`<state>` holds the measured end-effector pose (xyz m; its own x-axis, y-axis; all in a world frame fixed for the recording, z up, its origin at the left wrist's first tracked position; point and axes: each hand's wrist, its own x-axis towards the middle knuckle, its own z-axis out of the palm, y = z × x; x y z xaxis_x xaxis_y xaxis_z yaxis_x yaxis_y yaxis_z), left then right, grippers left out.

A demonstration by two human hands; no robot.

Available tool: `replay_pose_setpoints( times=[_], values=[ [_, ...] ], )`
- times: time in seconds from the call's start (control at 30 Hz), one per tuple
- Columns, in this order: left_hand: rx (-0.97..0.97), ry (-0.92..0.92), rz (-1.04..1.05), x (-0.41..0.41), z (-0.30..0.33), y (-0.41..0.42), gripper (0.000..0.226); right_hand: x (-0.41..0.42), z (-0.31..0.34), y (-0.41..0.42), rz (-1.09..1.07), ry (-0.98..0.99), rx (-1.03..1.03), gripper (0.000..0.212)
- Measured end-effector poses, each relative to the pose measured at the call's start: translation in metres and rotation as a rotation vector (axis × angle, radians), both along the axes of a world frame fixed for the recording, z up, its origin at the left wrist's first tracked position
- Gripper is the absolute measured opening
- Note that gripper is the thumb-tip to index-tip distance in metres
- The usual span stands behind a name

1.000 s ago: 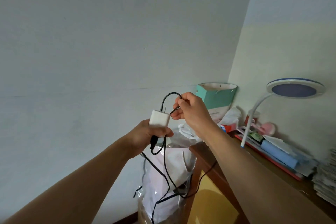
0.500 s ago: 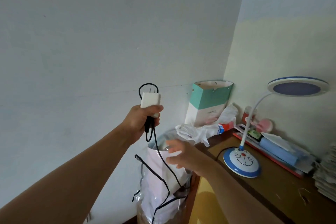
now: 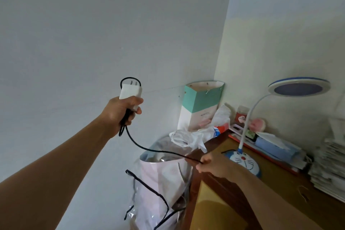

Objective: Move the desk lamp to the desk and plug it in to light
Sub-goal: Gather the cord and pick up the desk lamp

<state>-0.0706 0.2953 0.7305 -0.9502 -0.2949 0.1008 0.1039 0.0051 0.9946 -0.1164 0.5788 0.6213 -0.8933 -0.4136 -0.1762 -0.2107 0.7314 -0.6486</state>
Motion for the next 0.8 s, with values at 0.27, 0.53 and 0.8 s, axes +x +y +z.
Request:
replay_pose_setpoints(
  times=[0.27, 0.53, 0.8],
  values=[
    [-0.242, -0.091, -0.078, -0.035, -0.039, 0.015, 0.01, -0.039, 0.042, 0.02, -0.285, 0.14, -0.375, 0.018],
    [-0.288, -0.083, -0.155, -0.072, -0.051, 0.074, 0.028, -0.068, 0.067, 0.016, -0.372, 0.281, -0.465, 0.027],
    [-0.021, -0.149, -0.445, -0.096, -0.047, 0.107, 0.052, -0.098, 0.074, 0.027, -0.414, 0.182, -0.537, 0.027]
  ],
)
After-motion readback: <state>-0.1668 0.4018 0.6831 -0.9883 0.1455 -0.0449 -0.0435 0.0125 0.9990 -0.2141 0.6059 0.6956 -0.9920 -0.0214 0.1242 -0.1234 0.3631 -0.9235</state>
